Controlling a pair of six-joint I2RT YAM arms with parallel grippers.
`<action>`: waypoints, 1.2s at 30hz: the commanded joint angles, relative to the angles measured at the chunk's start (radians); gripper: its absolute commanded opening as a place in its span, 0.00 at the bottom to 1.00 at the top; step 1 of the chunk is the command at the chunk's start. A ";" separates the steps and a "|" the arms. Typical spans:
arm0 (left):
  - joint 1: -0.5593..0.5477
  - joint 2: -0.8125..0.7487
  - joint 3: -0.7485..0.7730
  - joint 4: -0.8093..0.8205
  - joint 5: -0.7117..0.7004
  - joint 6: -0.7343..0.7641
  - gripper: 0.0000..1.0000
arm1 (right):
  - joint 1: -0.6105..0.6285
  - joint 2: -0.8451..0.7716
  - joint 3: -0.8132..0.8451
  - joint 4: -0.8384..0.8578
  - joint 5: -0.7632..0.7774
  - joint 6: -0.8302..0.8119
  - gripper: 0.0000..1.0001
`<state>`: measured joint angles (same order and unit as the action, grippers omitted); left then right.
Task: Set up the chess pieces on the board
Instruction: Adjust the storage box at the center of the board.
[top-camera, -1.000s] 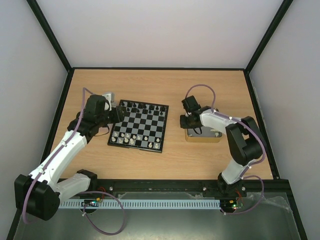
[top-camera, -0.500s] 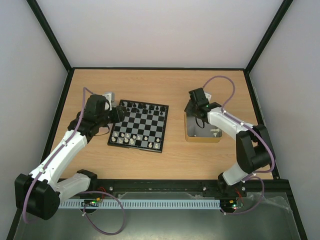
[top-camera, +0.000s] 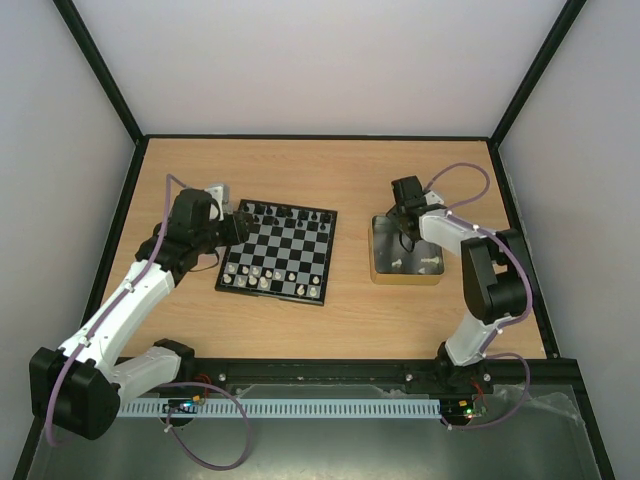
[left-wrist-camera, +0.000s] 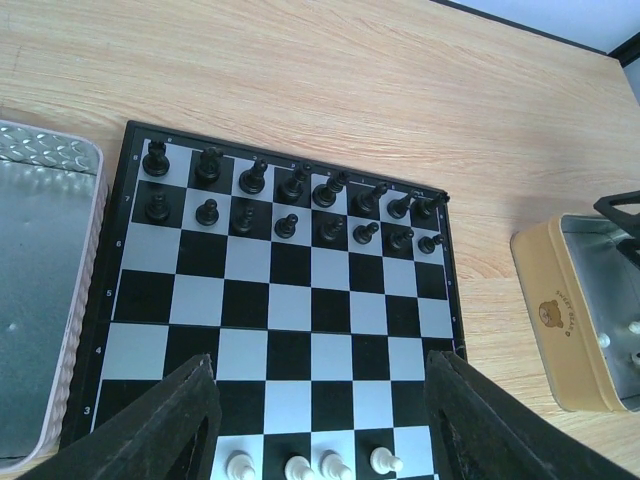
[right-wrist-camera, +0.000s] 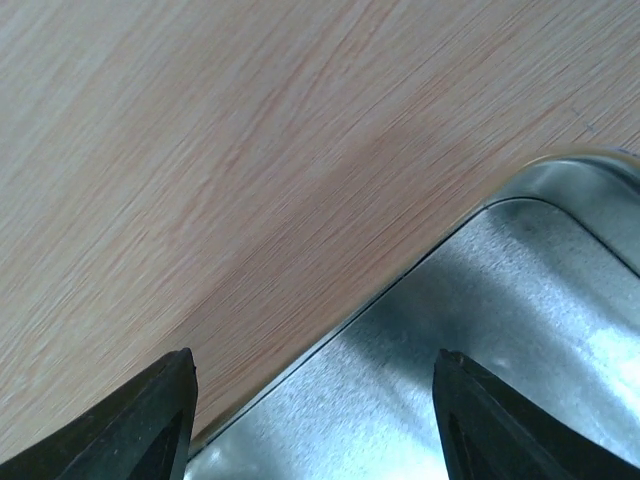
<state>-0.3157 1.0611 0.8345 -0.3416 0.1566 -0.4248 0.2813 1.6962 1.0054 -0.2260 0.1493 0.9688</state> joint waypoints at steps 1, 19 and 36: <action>-0.003 -0.006 -0.014 0.025 -0.010 0.020 0.58 | -0.023 0.048 0.044 0.035 0.029 0.033 0.62; -0.003 0.000 -0.029 0.039 -0.006 0.023 0.58 | -0.010 0.042 0.023 -0.033 -0.235 -0.248 0.26; -0.002 0.009 -0.025 0.046 0.007 0.015 0.58 | 0.151 -0.065 -0.028 -0.151 -0.417 -0.485 0.26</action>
<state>-0.3157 1.0630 0.8169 -0.3191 0.1539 -0.4114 0.4278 1.6855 0.9966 -0.3016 -0.2626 0.5385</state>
